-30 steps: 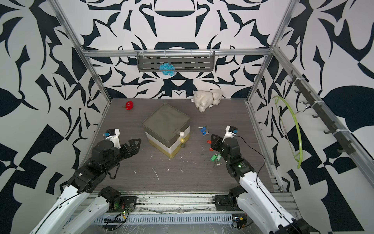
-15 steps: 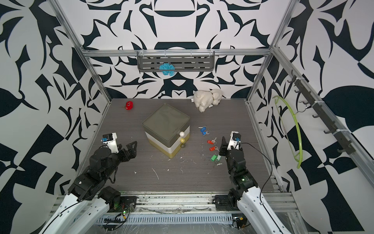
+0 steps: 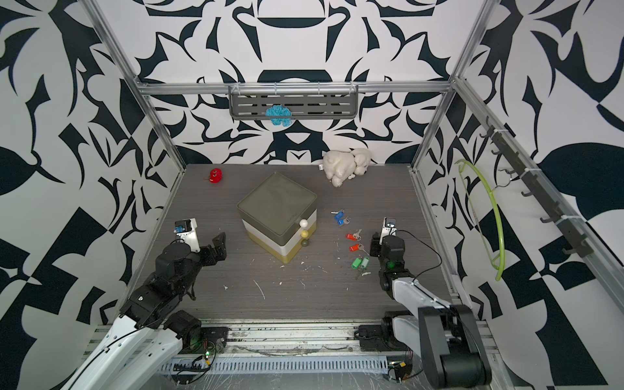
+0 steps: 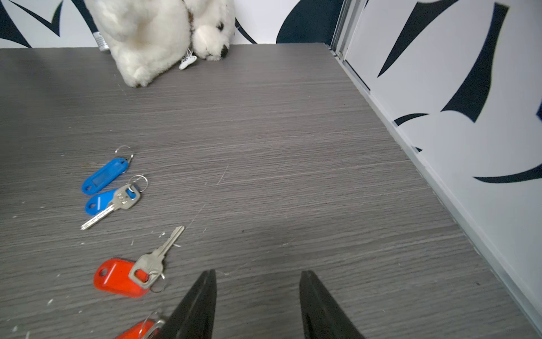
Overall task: Take the keys out of the drawer
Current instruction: Reset both arms
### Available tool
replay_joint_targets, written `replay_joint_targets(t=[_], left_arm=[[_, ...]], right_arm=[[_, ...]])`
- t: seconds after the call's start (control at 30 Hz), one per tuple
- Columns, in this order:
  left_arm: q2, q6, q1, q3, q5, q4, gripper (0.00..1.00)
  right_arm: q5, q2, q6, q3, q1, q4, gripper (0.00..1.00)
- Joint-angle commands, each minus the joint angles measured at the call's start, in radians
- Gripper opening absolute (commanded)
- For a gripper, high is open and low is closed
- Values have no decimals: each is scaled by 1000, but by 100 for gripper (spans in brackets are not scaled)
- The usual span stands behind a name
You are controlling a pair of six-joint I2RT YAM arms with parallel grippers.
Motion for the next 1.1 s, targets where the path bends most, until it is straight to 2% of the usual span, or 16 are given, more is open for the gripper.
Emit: replay_joint_targets(t=[0.0, 0.3, 0.63, 1.07], left_arm=[[16, 50, 5, -26, -55, 50, 99], [93, 107, 33, -56, -76, 159, 99], [238, 125, 141, -57, -13, 306, 99], [528, 141, 339, -60, 133, 559, 99]], right_arm=[[-68, 88, -1, 35, -24, 225, 51], [-98, 259, 1, 30, -50, 401, 51], [-109, 396, 3, 13, -54, 559, 50], [-80, 395, 12, 85, -54, 423, 51]])
